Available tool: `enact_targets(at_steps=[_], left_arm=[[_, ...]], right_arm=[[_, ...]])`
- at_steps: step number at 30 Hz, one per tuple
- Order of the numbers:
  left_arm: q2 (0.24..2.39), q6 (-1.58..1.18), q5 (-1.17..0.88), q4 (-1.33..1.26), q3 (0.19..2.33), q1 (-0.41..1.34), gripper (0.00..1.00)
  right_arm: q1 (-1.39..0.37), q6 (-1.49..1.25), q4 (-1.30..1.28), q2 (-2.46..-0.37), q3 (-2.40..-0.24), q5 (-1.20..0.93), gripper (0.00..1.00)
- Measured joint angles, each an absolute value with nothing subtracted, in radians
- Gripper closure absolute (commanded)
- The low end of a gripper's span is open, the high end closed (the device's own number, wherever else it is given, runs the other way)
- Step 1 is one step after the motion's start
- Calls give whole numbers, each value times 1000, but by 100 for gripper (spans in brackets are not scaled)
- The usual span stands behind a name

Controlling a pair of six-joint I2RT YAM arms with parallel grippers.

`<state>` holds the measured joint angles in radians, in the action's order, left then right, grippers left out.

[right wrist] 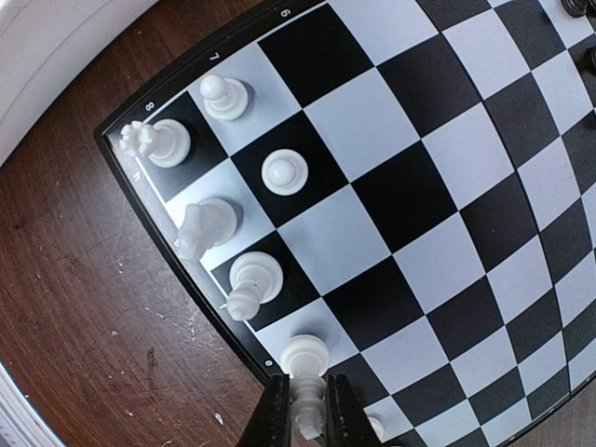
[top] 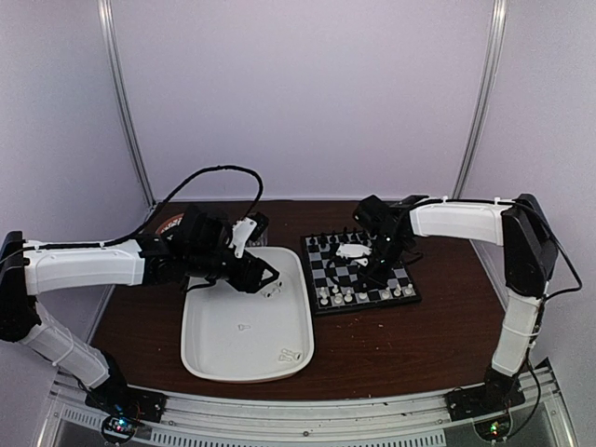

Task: Set up the chess pieces on the board
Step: Place the queen at d1.

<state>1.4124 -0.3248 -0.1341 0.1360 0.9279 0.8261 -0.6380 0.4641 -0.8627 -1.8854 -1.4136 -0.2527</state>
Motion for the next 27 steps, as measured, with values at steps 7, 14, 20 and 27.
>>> enact_targets(at_steps=[7, 14, 20, 27], left_arm=[[1413, -326, -134, 136, 927, 826, 36], [1414, -326, -134, 135, 924, 826, 37], [1414, -327, -134, 135, 921, 826, 37], [1414, -327, -134, 135, 920, 825, 37]], right_arm=[[-639, 463, -862, -1886, -1414, -253, 96], [-639, 461, -862, -1890, -1414, -253, 95], [-639, 460, -853, -1898, -1414, -253, 93], [-639, 458, -850, -1899, -1414, -253, 87]])
